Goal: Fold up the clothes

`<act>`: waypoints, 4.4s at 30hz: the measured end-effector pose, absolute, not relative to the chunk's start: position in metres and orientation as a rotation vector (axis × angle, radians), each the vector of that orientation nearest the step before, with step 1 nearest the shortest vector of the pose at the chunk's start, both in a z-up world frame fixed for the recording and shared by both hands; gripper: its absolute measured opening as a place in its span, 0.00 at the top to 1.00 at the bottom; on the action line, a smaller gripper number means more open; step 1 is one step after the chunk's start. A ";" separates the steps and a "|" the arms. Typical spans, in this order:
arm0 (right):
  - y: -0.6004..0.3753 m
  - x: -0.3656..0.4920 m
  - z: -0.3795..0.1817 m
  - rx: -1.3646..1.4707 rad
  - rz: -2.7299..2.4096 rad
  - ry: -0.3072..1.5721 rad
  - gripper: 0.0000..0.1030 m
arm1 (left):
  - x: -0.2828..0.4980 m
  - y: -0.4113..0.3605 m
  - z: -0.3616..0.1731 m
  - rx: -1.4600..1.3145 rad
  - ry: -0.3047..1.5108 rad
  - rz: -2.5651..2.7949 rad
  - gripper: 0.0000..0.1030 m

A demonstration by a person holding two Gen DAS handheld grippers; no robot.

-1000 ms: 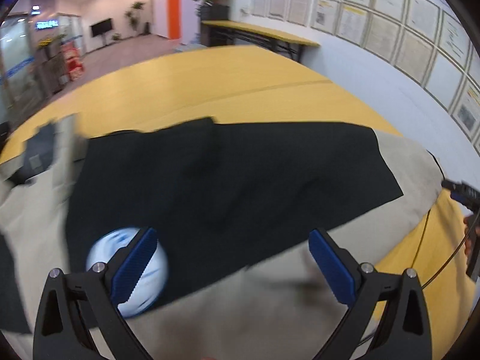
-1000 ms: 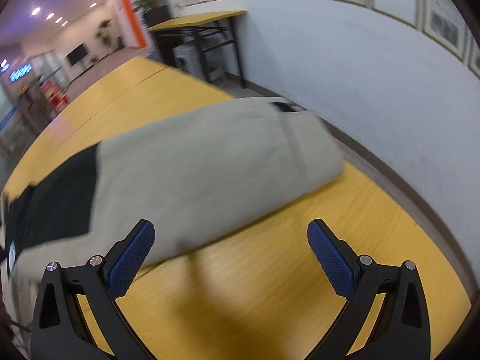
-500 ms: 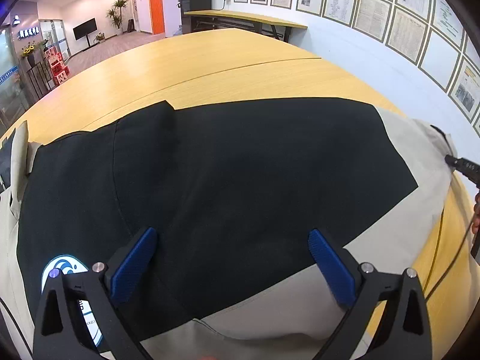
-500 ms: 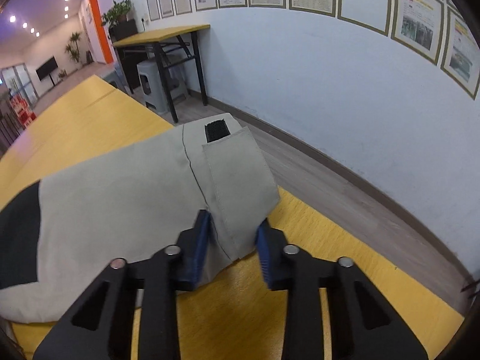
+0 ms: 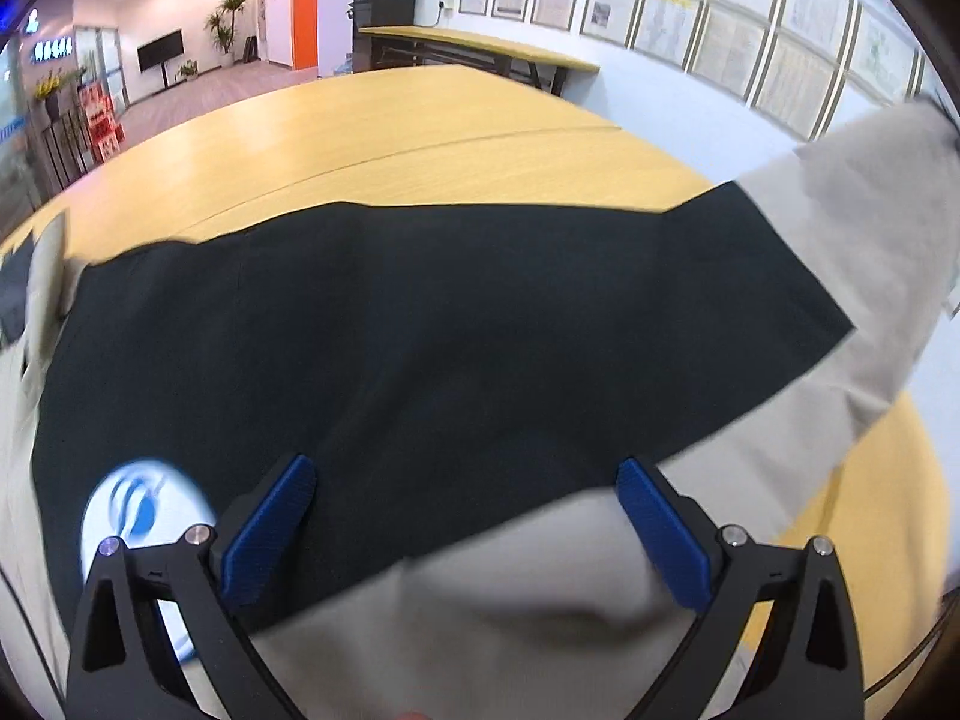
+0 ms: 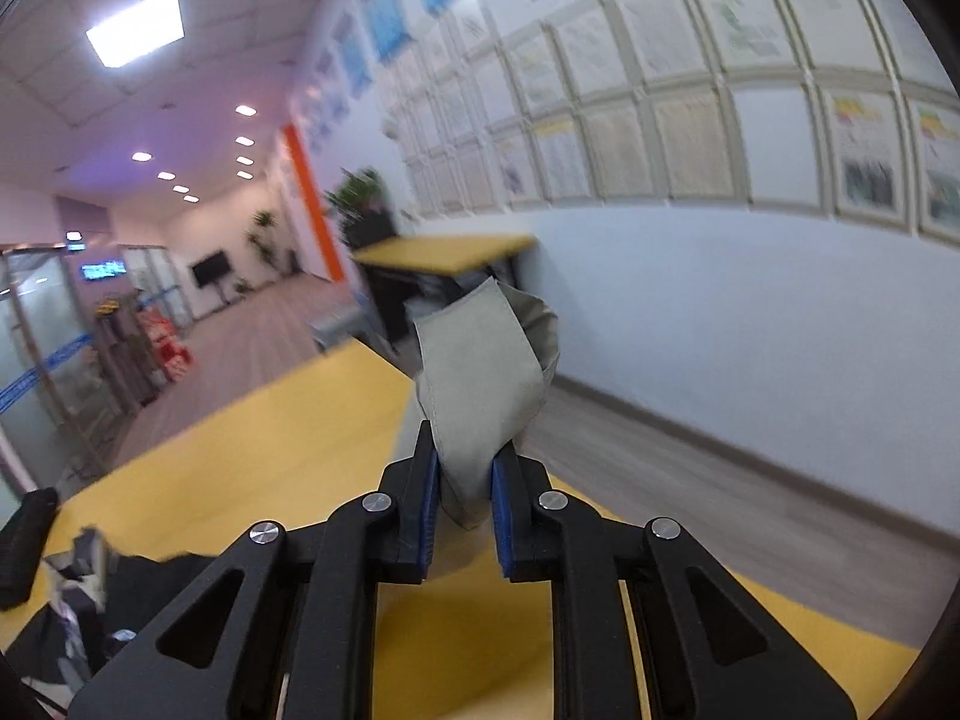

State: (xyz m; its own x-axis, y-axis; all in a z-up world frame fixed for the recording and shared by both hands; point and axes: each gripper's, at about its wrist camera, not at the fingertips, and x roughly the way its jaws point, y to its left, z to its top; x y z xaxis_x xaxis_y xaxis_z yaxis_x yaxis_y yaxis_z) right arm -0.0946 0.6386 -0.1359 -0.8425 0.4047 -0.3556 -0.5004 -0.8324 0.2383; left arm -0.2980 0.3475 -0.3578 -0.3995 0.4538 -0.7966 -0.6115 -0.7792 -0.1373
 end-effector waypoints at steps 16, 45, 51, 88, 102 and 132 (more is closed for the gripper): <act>0.194 -0.257 -0.140 -0.776 3.365 0.160 0.92 | -0.141 -0.108 -0.183 -1.053 -0.066 2.648 0.00; 0.214 -0.236 -0.283 -1.419 3.403 0.081 0.27 | -0.240 -0.080 -0.241 -1.008 -0.118 2.371 0.00; 0.336 -0.273 -0.325 -1.583 3.124 -0.040 0.27 | -0.288 -0.043 -0.339 -1.369 -0.003 2.396 0.00; 0.145 -0.258 -0.284 -1.463 3.366 -0.219 0.21 | -0.114 -0.455 -0.331 -1.538 -1.304 3.030 0.01; 0.046 -0.238 -0.304 -1.601 3.414 -0.245 0.21 | -0.099 -0.504 -0.336 -1.350 -1.457 2.943 0.95; 0.375 -0.197 -0.239 -1.246 3.146 0.379 0.11 | -0.143 0.162 -0.286 -1.295 -0.249 2.270 0.79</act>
